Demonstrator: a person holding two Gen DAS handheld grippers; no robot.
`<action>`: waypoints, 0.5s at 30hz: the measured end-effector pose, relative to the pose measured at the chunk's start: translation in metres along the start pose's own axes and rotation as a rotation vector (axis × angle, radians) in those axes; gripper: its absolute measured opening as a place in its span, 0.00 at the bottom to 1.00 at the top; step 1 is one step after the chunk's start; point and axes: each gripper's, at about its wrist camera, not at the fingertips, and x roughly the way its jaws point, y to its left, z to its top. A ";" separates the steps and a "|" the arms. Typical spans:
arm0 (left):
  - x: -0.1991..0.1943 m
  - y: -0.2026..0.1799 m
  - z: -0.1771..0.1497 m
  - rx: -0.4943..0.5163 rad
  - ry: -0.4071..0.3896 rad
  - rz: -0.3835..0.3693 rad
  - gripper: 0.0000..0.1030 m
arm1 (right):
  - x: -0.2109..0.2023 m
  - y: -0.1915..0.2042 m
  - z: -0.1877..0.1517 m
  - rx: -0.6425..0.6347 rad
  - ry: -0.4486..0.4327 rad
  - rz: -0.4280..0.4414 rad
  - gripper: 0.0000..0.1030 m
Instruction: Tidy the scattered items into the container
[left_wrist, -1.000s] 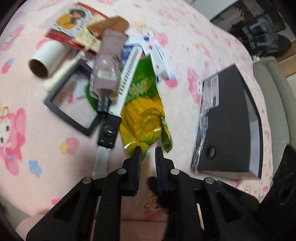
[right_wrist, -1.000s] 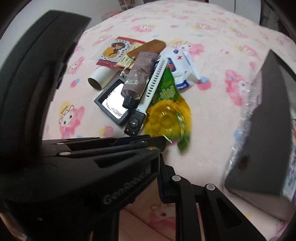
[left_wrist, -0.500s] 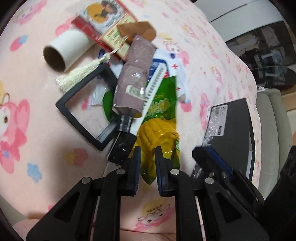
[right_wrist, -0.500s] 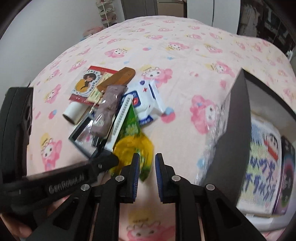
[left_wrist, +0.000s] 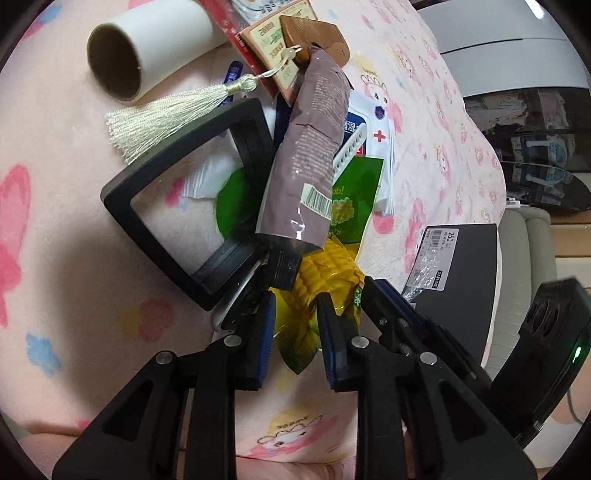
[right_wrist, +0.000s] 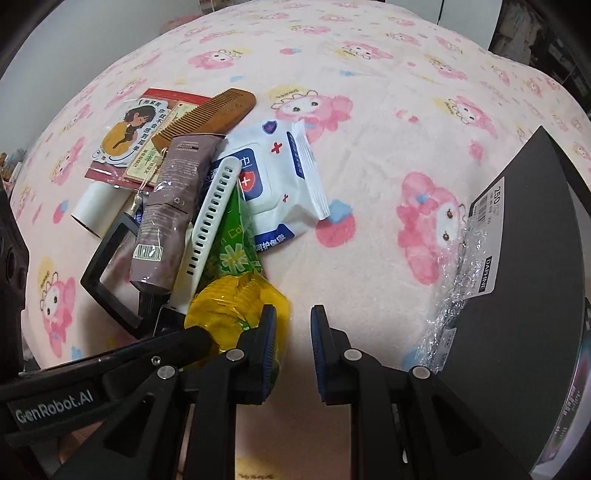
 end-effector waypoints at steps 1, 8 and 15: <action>0.000 0.000 0.000 -0.007 -0.005 -0.005 0.27 | -0.001 0.002 -0.002 -0.009 -0.005 -0.001 0.15; -0.003 -0.002 -0.002 -0.011 -0.029 0.015 0.28 | -0.007 0.004 -0.015 0.006 -0.010 0.077 0.07; -0.015 0.000 -0.006 -0.020 -0.071 0.020 0.28 | -0.016 0.008 -0.033 0.041 0.013 0.185 0.04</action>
